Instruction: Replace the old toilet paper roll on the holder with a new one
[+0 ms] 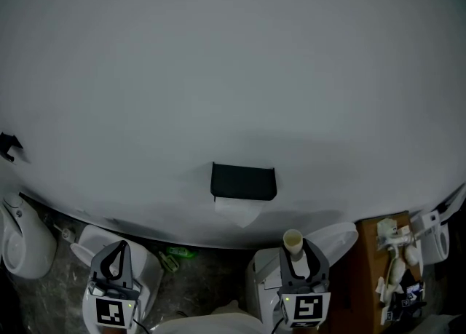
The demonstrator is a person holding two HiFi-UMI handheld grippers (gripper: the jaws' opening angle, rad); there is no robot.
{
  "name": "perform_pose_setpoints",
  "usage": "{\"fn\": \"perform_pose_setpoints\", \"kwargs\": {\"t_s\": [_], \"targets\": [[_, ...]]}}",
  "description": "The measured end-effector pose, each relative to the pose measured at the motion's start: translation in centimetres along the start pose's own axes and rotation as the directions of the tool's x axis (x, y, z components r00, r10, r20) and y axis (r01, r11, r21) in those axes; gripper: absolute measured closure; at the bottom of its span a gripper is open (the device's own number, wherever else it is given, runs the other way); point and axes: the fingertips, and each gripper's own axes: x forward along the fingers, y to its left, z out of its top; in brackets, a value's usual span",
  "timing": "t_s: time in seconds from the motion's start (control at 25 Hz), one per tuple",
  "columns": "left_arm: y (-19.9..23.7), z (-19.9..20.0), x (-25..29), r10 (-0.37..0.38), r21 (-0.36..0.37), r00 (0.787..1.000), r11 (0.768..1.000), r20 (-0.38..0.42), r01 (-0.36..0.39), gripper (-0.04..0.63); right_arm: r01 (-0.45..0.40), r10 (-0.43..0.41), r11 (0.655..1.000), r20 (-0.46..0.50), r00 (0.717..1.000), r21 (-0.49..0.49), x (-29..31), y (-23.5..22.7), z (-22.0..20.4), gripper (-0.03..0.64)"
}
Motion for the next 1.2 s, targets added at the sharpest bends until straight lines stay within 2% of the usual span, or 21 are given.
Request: {"fn": "perform_pose_setpoints", "kwargs": {"t_s": [0.48,1.2], "targets": [[0.5,-0.3,-1.0,-0.008,-0.019,1.0,1.0,0.013,0.008,0.589,-0.019,0.018,0.999,-0.019,1.0,-0.036,-0.6,1.7,0.8,0.434],[1.0,-1.2,-2.1,0.001,-0.037,1.0,0.999,-0.003,-0.001,0.589,-0.073,0.074,0.996,0.018,0.997,-0.047,-0.5,4.1,1.4,0.434]]}}
